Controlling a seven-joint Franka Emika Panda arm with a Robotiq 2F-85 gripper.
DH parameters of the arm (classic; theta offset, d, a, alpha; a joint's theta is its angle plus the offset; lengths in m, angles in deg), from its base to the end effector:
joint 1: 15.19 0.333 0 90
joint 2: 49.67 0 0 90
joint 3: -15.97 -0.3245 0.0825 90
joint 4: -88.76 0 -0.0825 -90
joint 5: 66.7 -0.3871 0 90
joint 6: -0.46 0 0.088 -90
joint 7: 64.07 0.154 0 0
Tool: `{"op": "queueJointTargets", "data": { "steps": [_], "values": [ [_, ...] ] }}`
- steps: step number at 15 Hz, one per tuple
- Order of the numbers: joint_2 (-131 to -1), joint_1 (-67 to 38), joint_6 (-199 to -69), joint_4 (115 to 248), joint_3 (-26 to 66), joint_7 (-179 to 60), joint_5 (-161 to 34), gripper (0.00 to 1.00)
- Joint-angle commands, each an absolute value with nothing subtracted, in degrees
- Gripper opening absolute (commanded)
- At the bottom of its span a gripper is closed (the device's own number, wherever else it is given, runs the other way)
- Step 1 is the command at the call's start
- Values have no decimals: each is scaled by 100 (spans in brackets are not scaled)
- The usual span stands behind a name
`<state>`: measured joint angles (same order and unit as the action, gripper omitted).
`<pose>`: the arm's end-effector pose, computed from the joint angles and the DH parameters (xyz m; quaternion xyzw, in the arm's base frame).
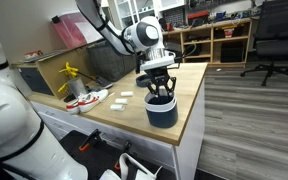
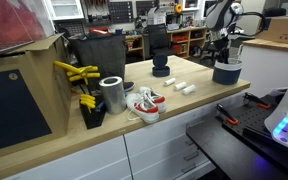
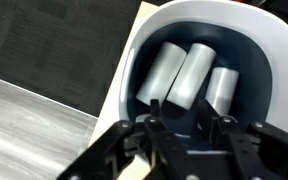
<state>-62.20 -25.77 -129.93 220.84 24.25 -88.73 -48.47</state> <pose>0.4593 -0.1796 0.1967 0.9708 0.1658 -0.1595 0.0684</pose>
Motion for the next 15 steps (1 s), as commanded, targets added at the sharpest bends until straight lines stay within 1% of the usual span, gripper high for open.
{"op": "queueJointTargets", "data": {
  "steps": [1,2,3,5,10,11,13,14,15],
  "values": [
    [-5906,-2503,-13285,22500,2421,-8708,-4602,47],
    [-5861,-2484,-13328,22551,2420,-8675,-4546,48],
    [-5822,-2466,-13365,22603,2420,-8641,-4506,51],
    [-5744,-2435,-13429,22707,2424,-8594,-4448,52],
    [-5507,-2359,-13447,22938,2419,-8342,-4295,45],
    [-5467,-2346,-13443,22979,2415,-8296,-4285,41],
    [-5409,-2323,-13469,23055,2411,-8171,-4289,37],
    [-5419,-2318,-13500,23075,2412,-8098,-4306,43],
    [-5449,-2320,-13541,23087,2419,-8035,-4303,45]
  ]
}}
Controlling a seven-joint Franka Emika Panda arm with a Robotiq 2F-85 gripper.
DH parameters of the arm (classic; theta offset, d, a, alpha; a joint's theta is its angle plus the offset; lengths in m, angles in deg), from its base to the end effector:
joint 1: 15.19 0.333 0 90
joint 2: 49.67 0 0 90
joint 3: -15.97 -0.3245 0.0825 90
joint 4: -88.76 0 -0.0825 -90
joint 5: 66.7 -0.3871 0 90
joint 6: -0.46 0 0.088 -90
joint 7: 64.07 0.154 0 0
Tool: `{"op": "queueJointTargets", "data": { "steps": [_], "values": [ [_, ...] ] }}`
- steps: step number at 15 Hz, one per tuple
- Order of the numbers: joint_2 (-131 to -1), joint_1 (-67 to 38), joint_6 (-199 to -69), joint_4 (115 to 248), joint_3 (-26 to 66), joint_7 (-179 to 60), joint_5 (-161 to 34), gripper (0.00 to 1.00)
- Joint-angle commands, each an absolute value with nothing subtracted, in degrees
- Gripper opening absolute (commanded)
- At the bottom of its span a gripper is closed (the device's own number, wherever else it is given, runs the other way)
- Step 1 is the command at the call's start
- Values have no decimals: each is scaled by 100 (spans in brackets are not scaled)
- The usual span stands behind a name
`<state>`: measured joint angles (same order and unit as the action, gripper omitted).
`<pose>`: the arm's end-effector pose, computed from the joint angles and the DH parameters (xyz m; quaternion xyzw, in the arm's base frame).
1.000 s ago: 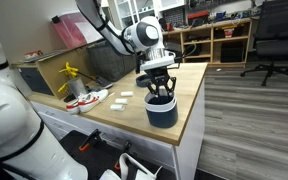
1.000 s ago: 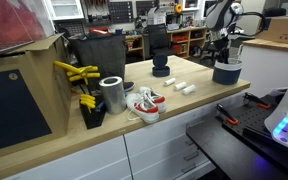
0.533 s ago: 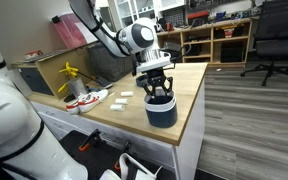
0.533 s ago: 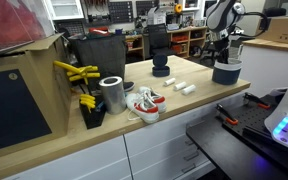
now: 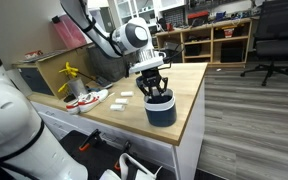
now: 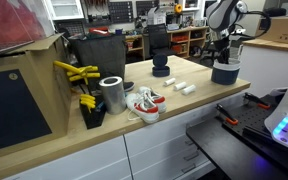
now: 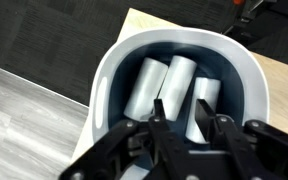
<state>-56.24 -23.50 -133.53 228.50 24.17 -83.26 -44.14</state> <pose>0.4341 -0.1503 0.2033 0.9702 0.1724 -0.1416 0.0946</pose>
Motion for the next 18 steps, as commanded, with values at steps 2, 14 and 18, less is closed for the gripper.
{"op": "queueJointTargets", "data": {
  "steps": [2,14,18],
  "values": [
    [-5591,-2337,-13684,23080,2449,-7840,-4278,52],
    [-6200,-2488,-14998,23161,2591,-7664,-4599,67],
    [-6246,-2508,-15261,23264,2516,-7844,-4861,47]
  ]
}}
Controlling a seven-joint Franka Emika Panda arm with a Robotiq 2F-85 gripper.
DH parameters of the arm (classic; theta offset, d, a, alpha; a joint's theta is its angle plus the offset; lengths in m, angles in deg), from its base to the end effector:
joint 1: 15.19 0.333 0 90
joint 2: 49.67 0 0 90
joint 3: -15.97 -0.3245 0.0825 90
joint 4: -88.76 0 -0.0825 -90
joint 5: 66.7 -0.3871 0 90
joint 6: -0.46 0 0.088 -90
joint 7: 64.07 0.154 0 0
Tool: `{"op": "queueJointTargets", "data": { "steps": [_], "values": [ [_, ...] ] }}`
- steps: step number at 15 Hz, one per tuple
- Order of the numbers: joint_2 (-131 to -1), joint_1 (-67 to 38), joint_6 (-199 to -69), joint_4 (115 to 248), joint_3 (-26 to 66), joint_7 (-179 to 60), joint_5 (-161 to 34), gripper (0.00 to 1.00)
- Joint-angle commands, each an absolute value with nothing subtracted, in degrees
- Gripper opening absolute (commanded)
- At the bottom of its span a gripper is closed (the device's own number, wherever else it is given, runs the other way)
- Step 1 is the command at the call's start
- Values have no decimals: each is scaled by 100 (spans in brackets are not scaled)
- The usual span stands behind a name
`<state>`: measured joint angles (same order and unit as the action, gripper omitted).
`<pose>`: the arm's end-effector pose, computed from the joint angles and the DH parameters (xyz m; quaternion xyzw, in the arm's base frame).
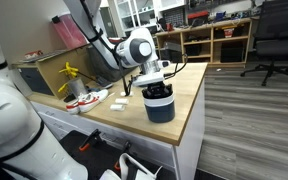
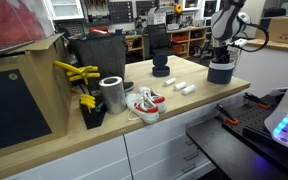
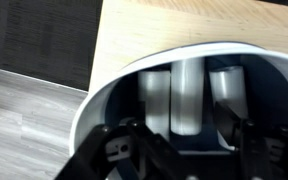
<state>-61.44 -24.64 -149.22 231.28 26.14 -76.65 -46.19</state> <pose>0.4365 -0.1610 0.1619 0.9892 0.0976 -0.0673 0.0864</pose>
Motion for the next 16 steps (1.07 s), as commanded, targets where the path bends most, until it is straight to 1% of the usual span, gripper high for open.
{"op": "queueJointTargets", "data": {
  "steps": [1,3,6,7,8,12,16],
  "values": [
    [-6239,-2517,-15297,23284,2493,-7936,-4945,45],
    [-6211,-2530,-15355,23333,2449,-8103,-5124,32],
    [-6137,-2569,-15480,23455,2330,-8419,-5464,7],
    [-6124,-2586,-15519,23493,2284,-8533,-5578,1],
    [-6101,-2600,-15549,23524,2246,-8638,-5662,0],
    [-5993,-2673,-15566,23576,2142,-8982,-5945,0],
    [-5617,-2665,-15262,23576,2174,-8957,-5982,0]
  ]
}}
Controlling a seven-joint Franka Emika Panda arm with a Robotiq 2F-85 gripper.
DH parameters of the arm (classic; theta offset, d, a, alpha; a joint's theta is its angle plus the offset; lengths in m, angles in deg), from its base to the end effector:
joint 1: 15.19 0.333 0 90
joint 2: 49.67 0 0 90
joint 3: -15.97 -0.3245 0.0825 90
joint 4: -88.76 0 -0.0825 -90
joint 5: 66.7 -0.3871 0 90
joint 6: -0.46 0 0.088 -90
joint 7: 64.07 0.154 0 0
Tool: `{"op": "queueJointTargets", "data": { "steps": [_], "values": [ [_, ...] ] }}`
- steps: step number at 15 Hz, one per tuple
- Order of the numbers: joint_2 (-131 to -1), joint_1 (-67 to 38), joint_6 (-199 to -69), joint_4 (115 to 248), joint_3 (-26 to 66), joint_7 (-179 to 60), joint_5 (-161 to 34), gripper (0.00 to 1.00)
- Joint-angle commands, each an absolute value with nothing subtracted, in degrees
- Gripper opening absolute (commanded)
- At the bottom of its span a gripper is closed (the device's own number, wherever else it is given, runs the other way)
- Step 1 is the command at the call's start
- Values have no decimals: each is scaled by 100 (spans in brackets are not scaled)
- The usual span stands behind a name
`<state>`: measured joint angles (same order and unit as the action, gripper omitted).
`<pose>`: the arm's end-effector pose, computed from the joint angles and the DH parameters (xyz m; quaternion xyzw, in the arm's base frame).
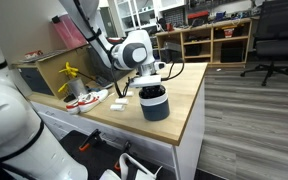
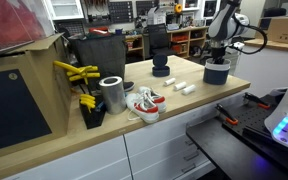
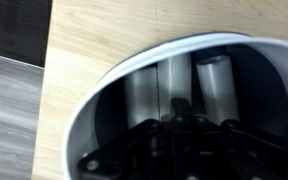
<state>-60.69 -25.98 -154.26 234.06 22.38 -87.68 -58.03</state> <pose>0.4371 -0.1360 0.1584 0.9911 0.1253 -0.0278 0.0345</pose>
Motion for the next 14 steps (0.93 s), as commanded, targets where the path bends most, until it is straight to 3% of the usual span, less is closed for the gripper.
{"op": "queueJointTargets", "data": {
  "steps": [1,14],
  "values": [
    [-5496,-2675,-15053,23531,2147,-9046,-6071,0],
    [-5041,-2393,-14054,23072,2275,-8509,-6345,0]
  ]
}}
